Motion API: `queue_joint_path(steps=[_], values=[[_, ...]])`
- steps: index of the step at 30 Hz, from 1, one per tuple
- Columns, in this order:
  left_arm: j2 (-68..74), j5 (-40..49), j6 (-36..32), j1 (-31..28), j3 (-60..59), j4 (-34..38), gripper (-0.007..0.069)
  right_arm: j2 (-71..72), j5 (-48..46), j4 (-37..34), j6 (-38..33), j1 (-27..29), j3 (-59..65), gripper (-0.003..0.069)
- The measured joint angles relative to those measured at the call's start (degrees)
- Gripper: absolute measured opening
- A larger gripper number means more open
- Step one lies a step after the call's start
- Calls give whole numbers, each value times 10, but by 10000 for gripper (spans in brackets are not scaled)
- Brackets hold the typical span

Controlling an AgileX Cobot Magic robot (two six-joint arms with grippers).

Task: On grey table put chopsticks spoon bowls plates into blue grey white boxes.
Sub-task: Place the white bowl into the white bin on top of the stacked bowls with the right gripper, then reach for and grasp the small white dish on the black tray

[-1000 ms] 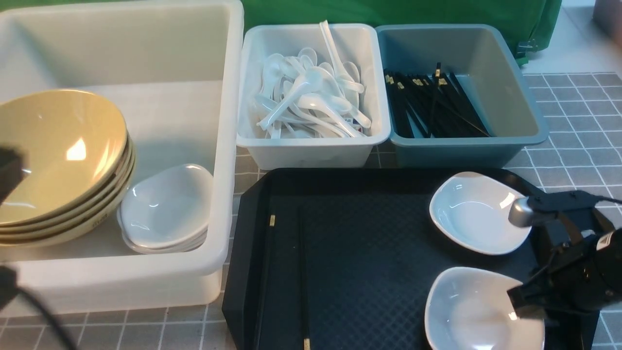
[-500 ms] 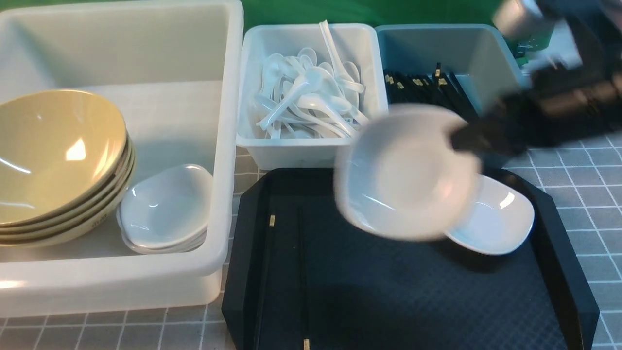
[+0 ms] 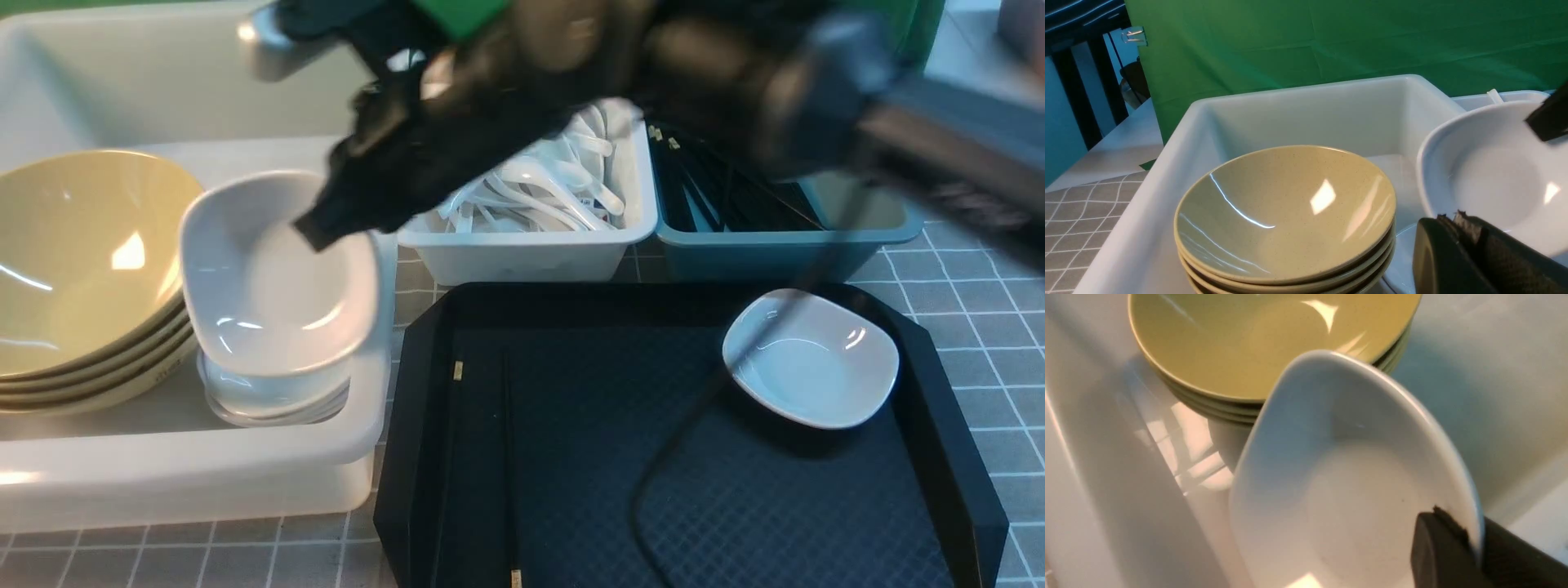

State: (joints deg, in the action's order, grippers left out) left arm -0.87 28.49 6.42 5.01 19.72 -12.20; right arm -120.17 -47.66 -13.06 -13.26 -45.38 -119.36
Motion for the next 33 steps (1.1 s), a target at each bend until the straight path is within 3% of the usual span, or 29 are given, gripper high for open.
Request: queue_joint_path(steps=[8,11,15,16,17,19,21,25,26,28,29,32,33], values=[[0,1,0,0,0,0,-8,-107,-78,27,29,-15,-108,79],[0,1,0,0,0,0,-8,-114,-81,32,34,-15,-110,121],[0,1,0,0,0,0,-8,-108,-79,37,39,-15,-110,273],[0,1,0,0,0,0,-8,-101,-86,39,46,-15,-110,345],[0,1,0,0,0,0,-8,-99,-90,39,48,-14,-110,355],[0,1,0,0,0,0,-8,-67,-119,51,49,-6,-104,466],[0,1,0,0,-1,0,-8,-28,-132,73,49,6,-91,513],[0,1,0,0,-1,0,-8,66,-144,131,63,41,-36,539],[0,1,0,0,-1,0,-8,125,-156,175,89,82,20,542],[0,1,0,0,-1,0,-8,148,-166,191,106,108,57,542],[0,1,0,0,-1,0,-8,180,-178,206,122,166,128,542],[0,0,0,0,-1,0,-8,194,-167,191,139,262,281,542],[0,0,0,0,-1,0,-8,194,-165,188,139,268,292,542]])
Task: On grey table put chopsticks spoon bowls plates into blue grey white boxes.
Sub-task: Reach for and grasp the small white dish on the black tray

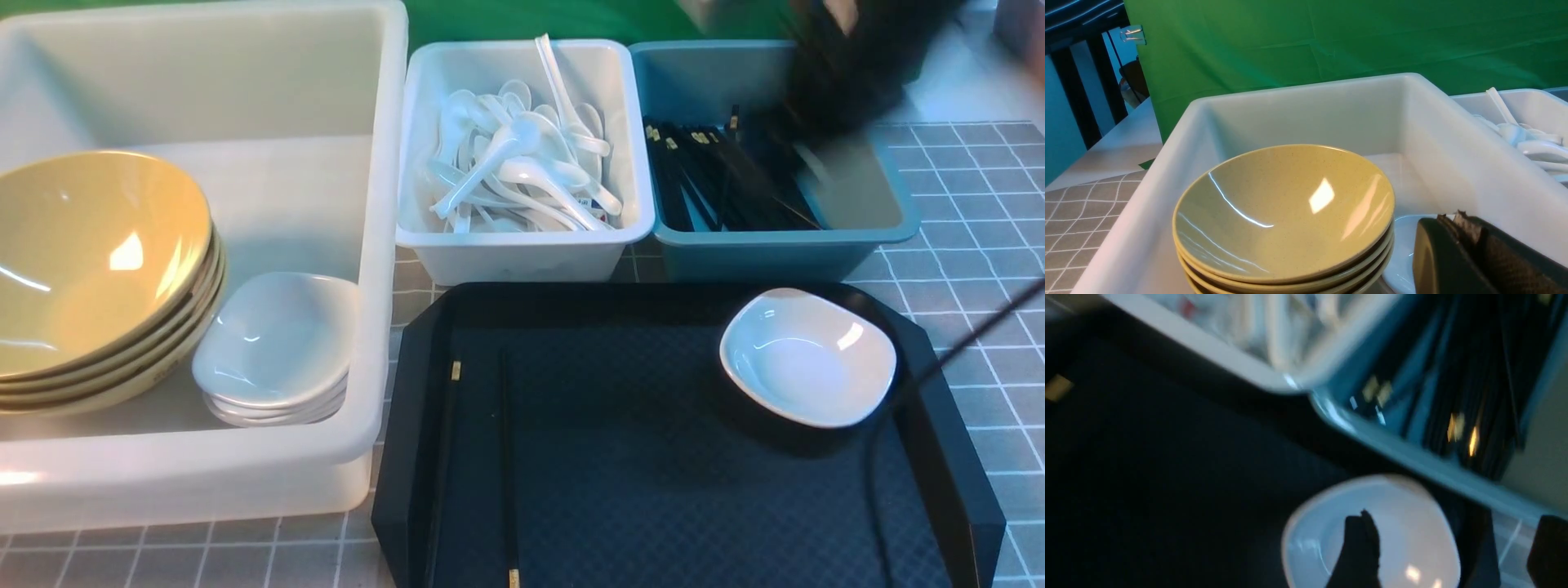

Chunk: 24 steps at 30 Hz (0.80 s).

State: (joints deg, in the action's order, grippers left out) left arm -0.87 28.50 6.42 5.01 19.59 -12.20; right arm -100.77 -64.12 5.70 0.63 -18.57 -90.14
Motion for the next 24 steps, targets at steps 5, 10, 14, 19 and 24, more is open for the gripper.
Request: queue_joint_path(steps=[5,10,14,19,24], values=[[0,-8,0,0,-1,0,-8,-8,138,-166,-35,126,230,542],[0,-10,0,0,-2,-5,-8,-7,262,-236,-79,142,277,532],[0,-11,0,0,-4,-7,-8,-23,275,-246,-82,130,277,500],[0,-12,0,0,-4,-9,-8,-31,251,-248,-95,76,277,466],[0,-12,0,0,-4,-10,-8,-16,217,-245,-107,21,268,460]])
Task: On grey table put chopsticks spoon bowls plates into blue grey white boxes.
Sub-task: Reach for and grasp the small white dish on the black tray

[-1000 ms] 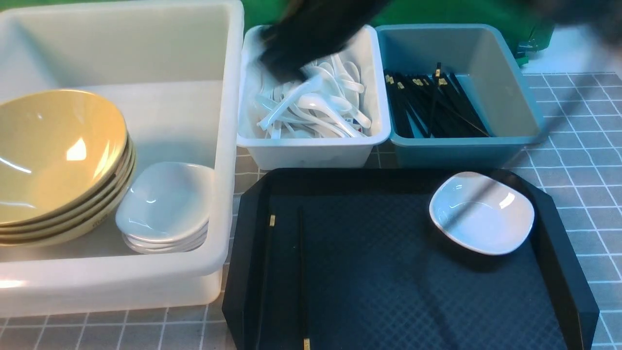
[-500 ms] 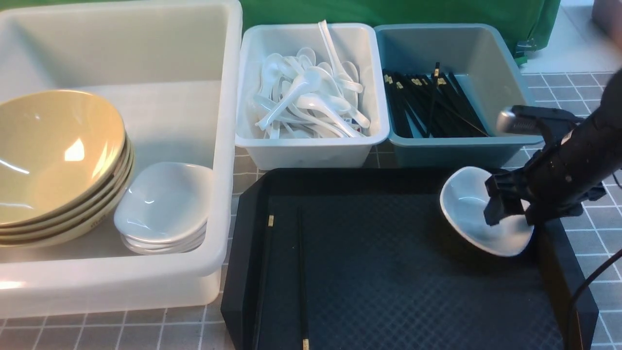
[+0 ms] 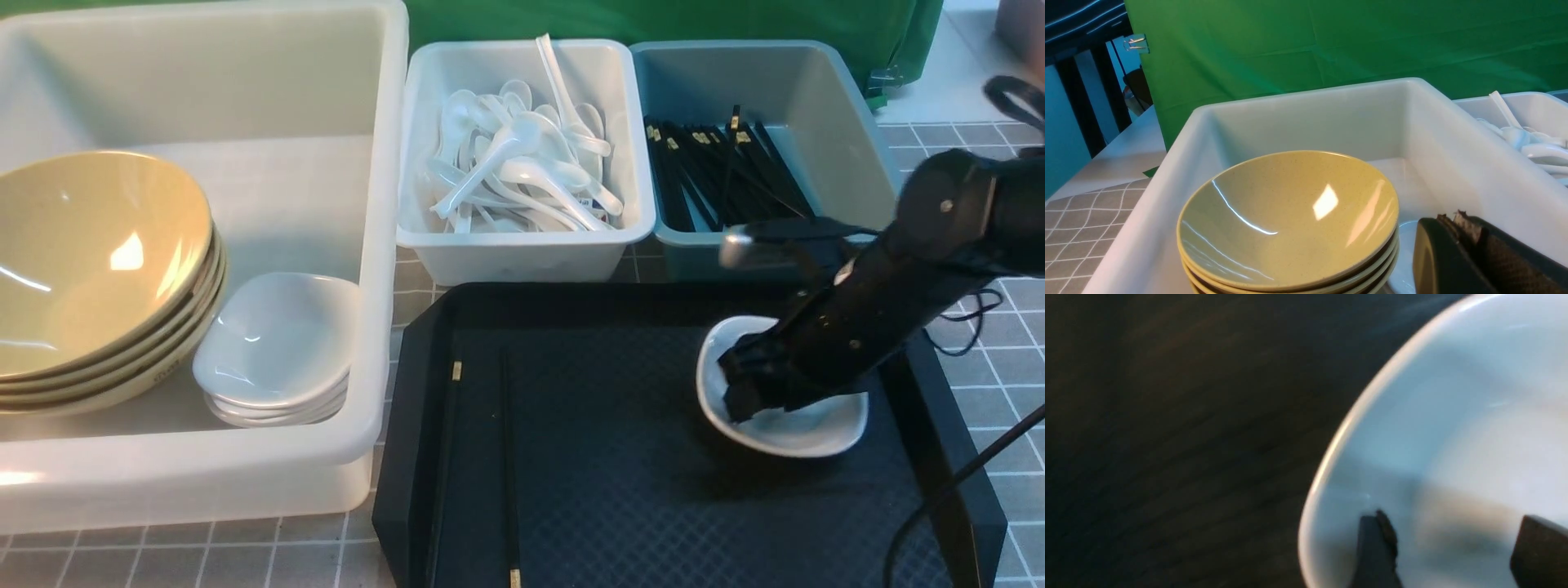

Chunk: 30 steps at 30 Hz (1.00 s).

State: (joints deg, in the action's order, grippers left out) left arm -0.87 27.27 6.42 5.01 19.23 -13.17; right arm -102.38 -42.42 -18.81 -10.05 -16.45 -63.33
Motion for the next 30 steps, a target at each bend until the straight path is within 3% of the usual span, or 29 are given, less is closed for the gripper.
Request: queue_joint_path(steps=[3,10,16,17,23,24,26,30], values=[[0,0,0,0,0,-1,-8,20,-17,27,9,5,-19,460],[0,0,0,0,0,-1,-8,34,-32,86,46,85,-43,459],[0,0,0,0,0,-2,-8,-32,-24,83,46,74,-43,443],[0,0,0,0,0,-2,-8,-40,-19,80,40,69,-42,424],[0,0,0,0,0,-2,-8,-18,-49,64,-16,63,-59,149],[0,0,0,0,0,-3,-8,-15,-52,64,-16,63,-60,149],[0,0,0,0,0,-4,-8,35,-84,67,-24,61,-92,75],[0,0,0,0,0,-6,-8,100,-81,27,-41,19,-191,69]])
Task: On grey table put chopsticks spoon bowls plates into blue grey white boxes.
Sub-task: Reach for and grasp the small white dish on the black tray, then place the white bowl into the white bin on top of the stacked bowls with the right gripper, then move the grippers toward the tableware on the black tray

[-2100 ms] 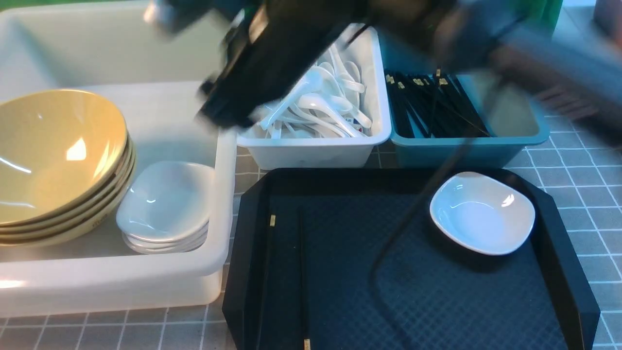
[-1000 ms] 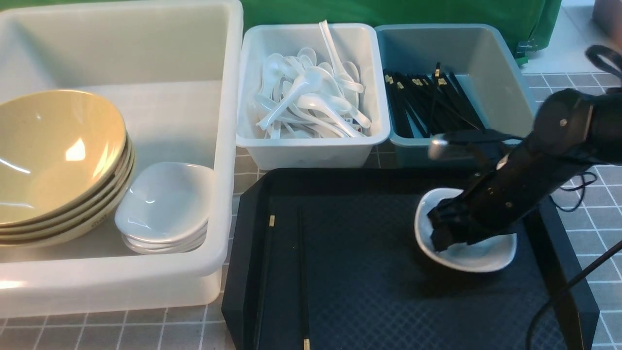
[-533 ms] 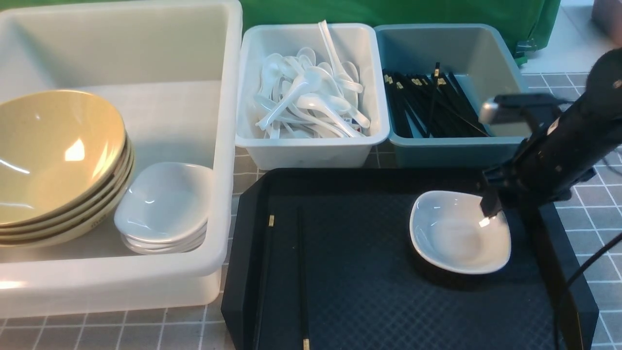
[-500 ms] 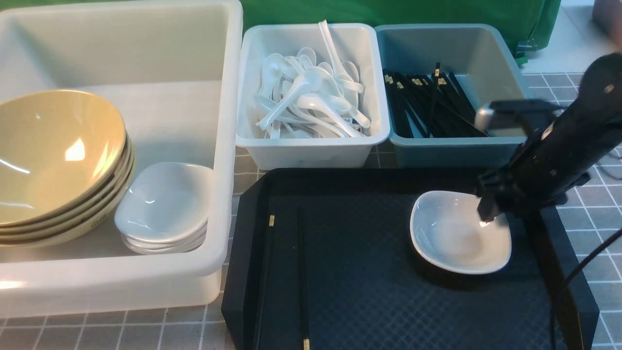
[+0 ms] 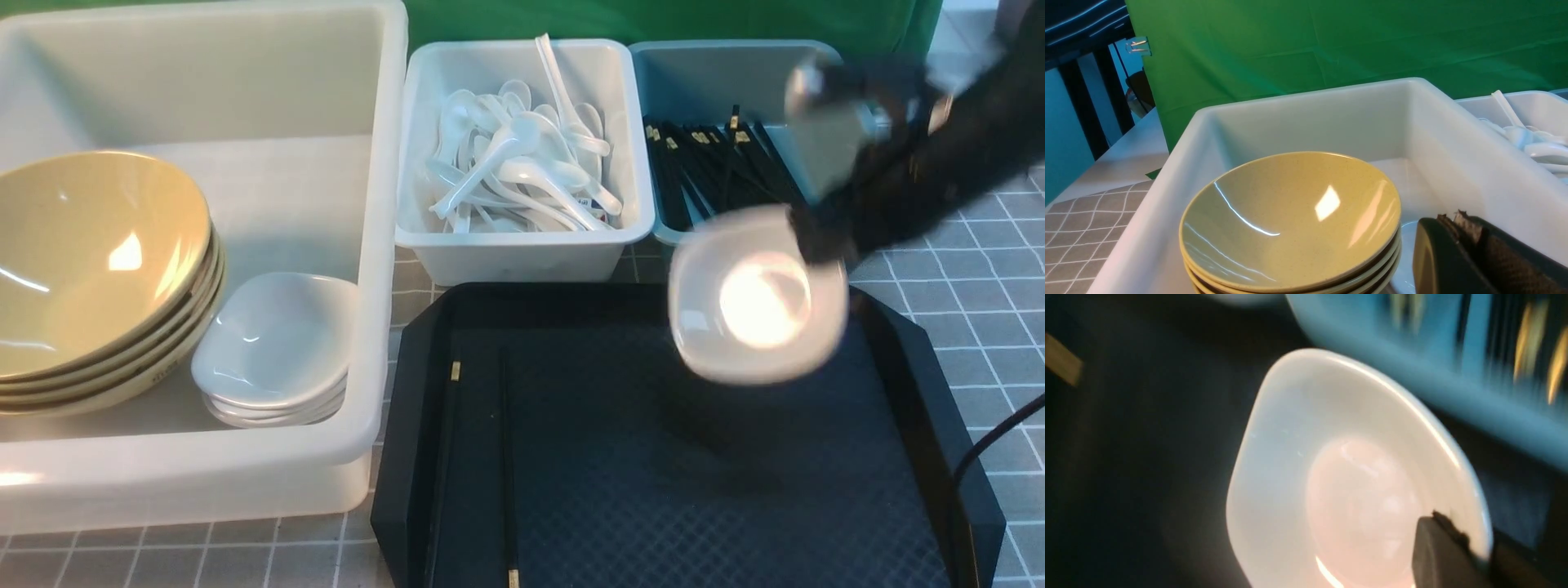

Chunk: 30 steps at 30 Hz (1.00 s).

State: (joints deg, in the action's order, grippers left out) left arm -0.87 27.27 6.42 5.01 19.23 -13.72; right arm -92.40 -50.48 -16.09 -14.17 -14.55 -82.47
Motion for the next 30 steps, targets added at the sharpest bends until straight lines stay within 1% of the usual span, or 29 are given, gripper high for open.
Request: queue_joint_path(steps=[1,3,4,6,8,11,13,15,16,17,18,19,20,21,22,23,24,26,27,30], values=[[0,0,0,0,0,0,-8,3,3,-8,-2,-9,-6,69],[0,0,0,0,0,0,-8,8,35,-36,-14,-55,-58,69],[0,0,0,0,0,0,-8,-1,65,-53,-22,-109,-99,69],[0,0,0,0,0,0,-8,-27,88,-66,-30,-177,-140,69],[0,0,0,0,0,0,-8,-73,105,-65,-38,-233,-179,69],[0,0,0,0,0,0,-8,-147,123,-49,-31,-278,-218,73],[0,0,0,0,0,0,-8,-189,130,-35,-16,-293,-238,80],[0,0,0,0,0,0,-8,-256,129,-24,11,-305,-276,113],[0,0,0,0,0,0,-8,-275,125,-21,17,-306,-289,136],[0,0,0,0,0,0,-8,-278,124,-22,17,-306,-292,141],[0,0,0,0,0,0,-8,-300,109,-16,32,-306,-309,192],[0,0,0,0,0,0,-8,-300,107,-15,34,-306,-310,199],[0,0,0,0,0,0,-8,-309,87,-13,45,-305,-328,279],[0,0,0,0,0,0,-8,-309,70,-12,48,-304,-337,312],[0,0,0,0,0,0,-8,-309,70,-12,48,-304,-337,312],[0,0,0,0,0,0,-8,-304,25,-2,55,-300,-360,393],[0,0,0,0,0,0,-8,-301,-5,11,61,-298,-373,421],[0,0,0,0,0,0,-8,-285,-59,59,83,-292,-388,472],[0,0,0,0,0,0,-8,-273,-97,97,103,-290,-393,492],[0,1,0,0,0,0,-8,-243,-179,212,165,-281,-371,521]])
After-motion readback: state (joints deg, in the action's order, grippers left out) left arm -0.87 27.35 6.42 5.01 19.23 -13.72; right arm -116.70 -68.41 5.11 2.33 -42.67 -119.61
